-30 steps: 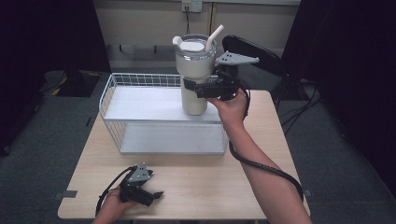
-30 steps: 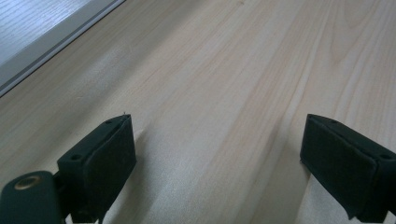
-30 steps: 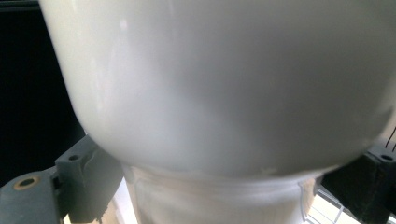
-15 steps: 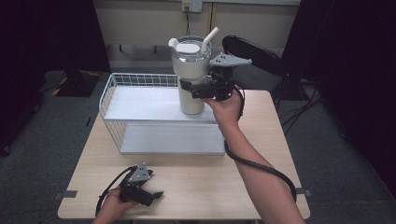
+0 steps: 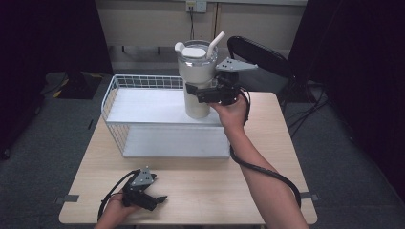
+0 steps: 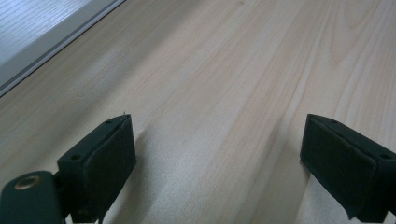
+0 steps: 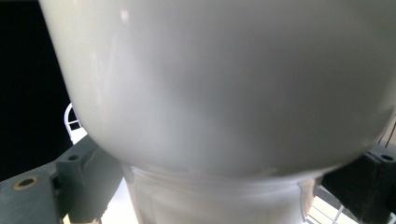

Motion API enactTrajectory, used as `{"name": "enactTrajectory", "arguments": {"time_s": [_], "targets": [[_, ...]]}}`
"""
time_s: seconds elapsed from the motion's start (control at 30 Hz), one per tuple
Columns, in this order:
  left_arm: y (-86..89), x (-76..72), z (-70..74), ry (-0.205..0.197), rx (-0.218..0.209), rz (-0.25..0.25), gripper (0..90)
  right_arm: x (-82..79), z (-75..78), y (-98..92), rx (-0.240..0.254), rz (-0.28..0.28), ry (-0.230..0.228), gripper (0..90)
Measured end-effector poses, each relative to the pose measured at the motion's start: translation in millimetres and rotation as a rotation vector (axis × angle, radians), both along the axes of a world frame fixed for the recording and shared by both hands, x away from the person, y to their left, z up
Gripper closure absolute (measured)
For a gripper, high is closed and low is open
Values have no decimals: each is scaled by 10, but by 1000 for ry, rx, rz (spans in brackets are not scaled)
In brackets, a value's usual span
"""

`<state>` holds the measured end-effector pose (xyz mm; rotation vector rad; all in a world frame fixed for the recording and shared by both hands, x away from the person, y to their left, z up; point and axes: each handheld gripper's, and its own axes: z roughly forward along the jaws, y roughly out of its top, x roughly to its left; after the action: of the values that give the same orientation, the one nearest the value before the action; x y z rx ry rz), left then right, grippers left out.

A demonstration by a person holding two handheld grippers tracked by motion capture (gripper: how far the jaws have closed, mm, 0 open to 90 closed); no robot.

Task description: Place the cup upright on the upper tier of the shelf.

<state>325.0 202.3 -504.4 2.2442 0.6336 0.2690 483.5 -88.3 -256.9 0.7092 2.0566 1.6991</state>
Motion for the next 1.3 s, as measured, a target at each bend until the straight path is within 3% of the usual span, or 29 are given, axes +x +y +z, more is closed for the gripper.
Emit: {"name": "enactTrajectory", "arguments": {"time_s": [0.37, 1.3], "targets": [[-1, -1, -1, 2, -2, 1, 97, -19, -12, -53, -11, 23, -4, 85], [-2, -8, -3, 4, -6, 6, 97, -55, -7, -52, -69, 0, 23, 84]]}}
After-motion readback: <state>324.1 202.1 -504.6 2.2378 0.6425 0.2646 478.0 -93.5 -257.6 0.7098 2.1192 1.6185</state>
